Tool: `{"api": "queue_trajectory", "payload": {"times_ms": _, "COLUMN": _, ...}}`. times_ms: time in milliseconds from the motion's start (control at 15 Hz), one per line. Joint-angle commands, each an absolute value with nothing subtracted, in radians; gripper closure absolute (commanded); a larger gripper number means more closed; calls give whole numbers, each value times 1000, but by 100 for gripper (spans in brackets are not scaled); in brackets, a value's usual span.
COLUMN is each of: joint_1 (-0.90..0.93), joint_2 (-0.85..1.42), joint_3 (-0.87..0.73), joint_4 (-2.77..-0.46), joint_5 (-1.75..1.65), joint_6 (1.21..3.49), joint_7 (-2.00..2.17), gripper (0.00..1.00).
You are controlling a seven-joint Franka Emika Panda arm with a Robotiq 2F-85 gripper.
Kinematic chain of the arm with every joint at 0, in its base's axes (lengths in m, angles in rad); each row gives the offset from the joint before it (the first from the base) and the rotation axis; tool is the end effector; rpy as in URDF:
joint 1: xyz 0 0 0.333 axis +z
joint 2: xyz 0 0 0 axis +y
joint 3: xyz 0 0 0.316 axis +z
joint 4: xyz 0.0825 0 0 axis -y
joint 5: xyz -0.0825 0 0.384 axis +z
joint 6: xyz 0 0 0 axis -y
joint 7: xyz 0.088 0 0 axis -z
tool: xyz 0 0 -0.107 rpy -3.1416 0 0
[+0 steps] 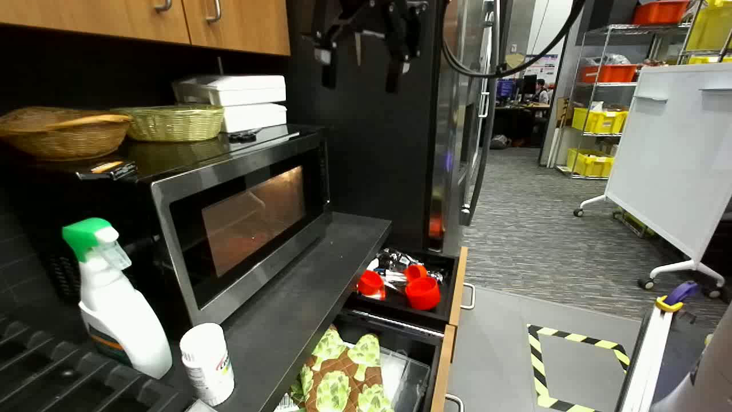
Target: Pick up the black square box from the microwave top and put it on the kitchen counter
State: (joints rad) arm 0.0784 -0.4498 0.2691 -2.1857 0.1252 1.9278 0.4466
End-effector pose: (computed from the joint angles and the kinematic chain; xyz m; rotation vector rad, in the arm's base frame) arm 0.4054 0.1741 0.5751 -3.0510 0.2257 -0.2514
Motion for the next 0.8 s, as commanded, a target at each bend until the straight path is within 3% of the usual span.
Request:
{"api": "queue_trajectory", "payload": {"times_ms": 0, "joint_1": 88, "joint_2": -448, "joint_3": 261, "joint_4": -2183, "joint_5": 120, "joint_6": 1926, "joint_7": 450, "gripper": 0}}
{"api": "queue_trajectory", "payload": {"times_ms": 733, "joint_1": 91, "joint_2": -416, "joint_3": 264, "joint_4": -2163, "joint_5": 106, "joint_6": 1918, "joint_7": 434, "gripper": 0}}
